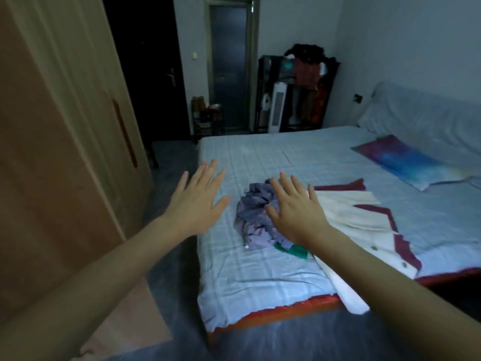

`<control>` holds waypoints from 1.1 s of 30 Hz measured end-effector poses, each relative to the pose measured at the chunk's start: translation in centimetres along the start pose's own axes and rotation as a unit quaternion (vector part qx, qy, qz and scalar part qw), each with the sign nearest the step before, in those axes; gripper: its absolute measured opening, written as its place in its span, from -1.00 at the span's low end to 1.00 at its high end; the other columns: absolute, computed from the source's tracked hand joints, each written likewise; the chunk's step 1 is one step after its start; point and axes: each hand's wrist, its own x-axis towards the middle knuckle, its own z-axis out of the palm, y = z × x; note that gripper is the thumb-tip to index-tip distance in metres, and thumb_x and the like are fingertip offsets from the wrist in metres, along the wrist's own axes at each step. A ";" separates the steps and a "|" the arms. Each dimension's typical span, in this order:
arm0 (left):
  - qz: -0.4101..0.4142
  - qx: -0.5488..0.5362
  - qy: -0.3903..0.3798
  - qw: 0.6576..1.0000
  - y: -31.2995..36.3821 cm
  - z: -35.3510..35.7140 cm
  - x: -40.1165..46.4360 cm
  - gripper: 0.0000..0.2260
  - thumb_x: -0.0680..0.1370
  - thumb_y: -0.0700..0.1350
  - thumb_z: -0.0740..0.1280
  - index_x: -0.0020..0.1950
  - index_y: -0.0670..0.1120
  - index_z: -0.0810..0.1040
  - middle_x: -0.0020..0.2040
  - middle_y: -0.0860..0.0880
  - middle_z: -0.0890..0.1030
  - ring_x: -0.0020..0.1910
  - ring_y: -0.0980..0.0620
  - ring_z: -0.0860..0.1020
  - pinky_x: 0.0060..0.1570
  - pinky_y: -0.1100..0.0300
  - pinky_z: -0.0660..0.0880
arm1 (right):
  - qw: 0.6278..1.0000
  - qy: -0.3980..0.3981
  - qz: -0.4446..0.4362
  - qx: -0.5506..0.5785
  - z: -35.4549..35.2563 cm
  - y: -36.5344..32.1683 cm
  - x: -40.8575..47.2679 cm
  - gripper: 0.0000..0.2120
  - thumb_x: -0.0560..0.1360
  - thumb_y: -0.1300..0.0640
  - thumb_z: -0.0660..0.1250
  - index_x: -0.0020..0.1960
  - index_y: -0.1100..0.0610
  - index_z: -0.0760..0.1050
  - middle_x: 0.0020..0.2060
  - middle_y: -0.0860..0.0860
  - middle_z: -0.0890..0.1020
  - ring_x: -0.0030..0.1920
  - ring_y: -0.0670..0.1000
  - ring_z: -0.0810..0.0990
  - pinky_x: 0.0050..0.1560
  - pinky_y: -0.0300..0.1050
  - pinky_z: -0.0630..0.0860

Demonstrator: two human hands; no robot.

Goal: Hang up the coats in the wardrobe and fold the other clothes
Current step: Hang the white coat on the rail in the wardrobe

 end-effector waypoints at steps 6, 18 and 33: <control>0.071 0.005 -0.042 0.997 8.4 4.5 4.0 -0.22 0.43 0.32 -0.30 0.60 0.01 -0.08 0.60 0.00 -0.20 0.57 0.02 -0.19 0.50 -0.07 -0.14 | 0.995 -0.034 0.096 -0.009 1.5 10.1 -3.5 -0.36 0.60 -0.17 0.06 0.58 0.06 -0.03 0.58 0.04 -0.02 0.56 0.11 -0.05 0.49 0.20 -0.06; 0.138 -0.004 -0.098 0.986 15.1 11.5 14.1 -0.18 0.39 0.35 -0.31 0.60 0.03 -0.08 0.60 0.00 -0.19 0.57 0.03 -0.17 0.49 -0.09 -0.17 | 0.985 -0.077 0.150 -0.035 3.5 20.9 -1.1 -0.35 0.62 -0.16 0.05 0.59 0.06 -0.10 0.58 0.05 -0.12 0.56 0.09 -0.12 0.52 0.18 -0.07; 0.127 -0.031 -0.141 0.981 14.6 18.6 33.9 -0.39 0.64 0.23 -0.04 0.61 0.02 -0.13 0.60 0.00 -0.21 0.57 0.03 -0.20 0.50 -0.08 -0.20 | 0.982 -0.115 0.141 -0.045 9.0 29.2 16.0 -0.34 0.62 -0.16 0.04 0.59 0.07 -0.11 0.58 0.07 -0.10 0.56 0.11 -0.08 0.52 0.17 -0.05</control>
